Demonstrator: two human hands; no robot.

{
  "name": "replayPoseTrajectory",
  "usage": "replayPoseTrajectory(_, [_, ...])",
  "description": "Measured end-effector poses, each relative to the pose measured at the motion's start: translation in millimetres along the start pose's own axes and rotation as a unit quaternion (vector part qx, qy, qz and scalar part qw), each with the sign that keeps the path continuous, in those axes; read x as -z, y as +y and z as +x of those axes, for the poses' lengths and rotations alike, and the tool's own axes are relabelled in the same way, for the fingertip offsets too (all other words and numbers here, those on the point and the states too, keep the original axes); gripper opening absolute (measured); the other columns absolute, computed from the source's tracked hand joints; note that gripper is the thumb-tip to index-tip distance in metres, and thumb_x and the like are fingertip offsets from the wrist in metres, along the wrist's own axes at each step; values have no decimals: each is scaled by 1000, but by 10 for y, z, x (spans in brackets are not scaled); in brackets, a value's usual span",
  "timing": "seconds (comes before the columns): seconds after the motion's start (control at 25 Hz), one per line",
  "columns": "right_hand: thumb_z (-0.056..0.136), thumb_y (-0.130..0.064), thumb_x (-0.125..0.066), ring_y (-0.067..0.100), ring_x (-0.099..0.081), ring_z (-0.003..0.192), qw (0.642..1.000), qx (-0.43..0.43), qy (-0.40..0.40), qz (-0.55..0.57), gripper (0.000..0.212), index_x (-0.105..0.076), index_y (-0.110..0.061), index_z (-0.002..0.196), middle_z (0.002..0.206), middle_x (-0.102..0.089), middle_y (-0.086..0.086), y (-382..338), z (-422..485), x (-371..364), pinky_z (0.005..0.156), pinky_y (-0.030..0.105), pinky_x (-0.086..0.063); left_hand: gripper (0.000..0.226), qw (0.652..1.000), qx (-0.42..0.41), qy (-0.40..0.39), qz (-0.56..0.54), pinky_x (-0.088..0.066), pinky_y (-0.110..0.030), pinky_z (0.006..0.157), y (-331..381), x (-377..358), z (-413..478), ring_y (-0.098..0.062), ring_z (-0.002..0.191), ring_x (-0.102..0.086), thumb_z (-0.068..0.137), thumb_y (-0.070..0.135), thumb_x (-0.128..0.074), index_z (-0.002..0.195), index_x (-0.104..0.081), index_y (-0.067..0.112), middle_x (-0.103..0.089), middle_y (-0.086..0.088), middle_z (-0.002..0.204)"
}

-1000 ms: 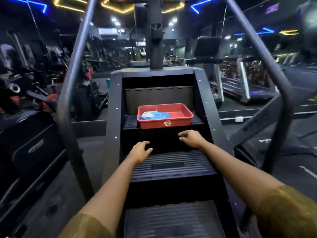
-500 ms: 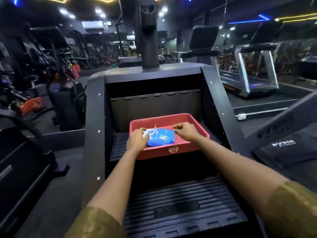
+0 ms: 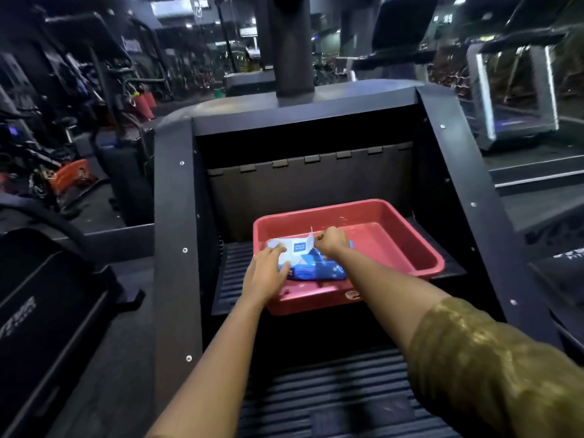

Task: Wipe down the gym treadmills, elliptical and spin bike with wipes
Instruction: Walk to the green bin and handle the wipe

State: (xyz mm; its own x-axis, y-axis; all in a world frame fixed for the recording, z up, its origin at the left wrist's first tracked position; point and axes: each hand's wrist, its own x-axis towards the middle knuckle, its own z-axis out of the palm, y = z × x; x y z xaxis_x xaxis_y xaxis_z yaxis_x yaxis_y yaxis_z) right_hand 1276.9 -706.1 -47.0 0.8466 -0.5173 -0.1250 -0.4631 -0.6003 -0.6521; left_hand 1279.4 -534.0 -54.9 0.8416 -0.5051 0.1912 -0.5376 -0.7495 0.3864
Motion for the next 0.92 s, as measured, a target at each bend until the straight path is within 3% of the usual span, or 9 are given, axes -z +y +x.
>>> replayPoseTrajectory(0.12, [81, -19, -59, 30, -66, 81, 1000, -6, 7, 18, 14, -69, -14, 72, 80, -67, 13, -6, 43, -67, 67, 30, -50, 39, 999, 26, 42, -13, -33, -32, 98, 90, -53, 216, -23, 123, -47, 95, 33, -50, 131, -53, 17, -55, -5, 131])
replayPoseTrajectory(0.2, [82, -19, -57, 29, -65, 81, 999, -2, 13, 29, 20, -64, -17, 64, 75, -63, 10, 33, 57, -90, 64, 28, -46, 41, 993, 92, 69, -13, -35, -34, 93, 204, -120, 375, -26, 117, -51, 91, 45, -52, 123, -60, 20, -63, -4, 122])
replayPoseTrajectory(0.36, [83, -24, -57, 30, -66, 81, 999, 11, 10, 43, 18, -71, -15, 78, 77, -63, 8, 104, 113, -114, 65, 30, -49, 44, 977, 202, 65, -26, -24, -37, 101, 326, -228, 604, -24, 119, -45, 83, 57, -58, 111, -68, 25, -67, -4, 114])
replayPoseTrajectory(0.48, [84, -20, -56, 29, -66, 83, 999, 5, 18, 43, 15, -70, -17, 79, 81, -67, 10, 140, 143, -135, 63, 27, -44, 42, 959, 240, 70, -131, -14, -40, 110, 315, -223, 724, -23, 123, -41, 82, 63, -56, 92, -74, 26, -70, -2, 103])
replayPoseTrajectory(0.6, [86, -20, -55, 28, -66, 83, 998, 7, 19, 55, 16, -69, -18, 79, 80, -67, 8, 144, 124, -144, 67, 28, -46, 45, 967, 211, 80, -123, 0, -42, 114, 366, -259, 722, -20, 122, -41, 79, 66, -56, 86, -75, 26, -71, 1, 97])
replayPoseTrajectory(0.72, [82, -16, -59, 27, -65, 82, 997, 5, 28, 72, 11, -69, -18, 78, 86, -70, 10, 149, 119, -158, 69, 29, -48, 24, 971, 198, 100, -95, 13, -42, 114, 311, -309, 701, -19, 122, -44, 81, 42, -65, 94, -75, 24, -71, 3, 104])
replayPoseTrajectory(0.84, [81, -16, -63, 23, -62, 75, 997, 3, 31, 76, 20, -58, -22, 62, 88, -71, 9, 159, 133, -164, 76, 32, -53, 16, 975, 163, 137, -58, 11, -38, 115, 165, -314, 657, -21, 114, -49, 82, 27, -63, 86, -74, 16, -68, -2, 103])
replayPoseTrajectory(0.92, [81, -17, -65, 20, -60, 71, 997, 2, 33, 76, 26, -56, -23, 58, 82, -69, 6, 167, 146, -173, 76, 32, -54, 12, 987, 100, 123, 10, 5, -35, 117, 94, -341, 611, -22, 114, -49, 84, 20, -61, 91, -68, 13, -60, -5, 108])
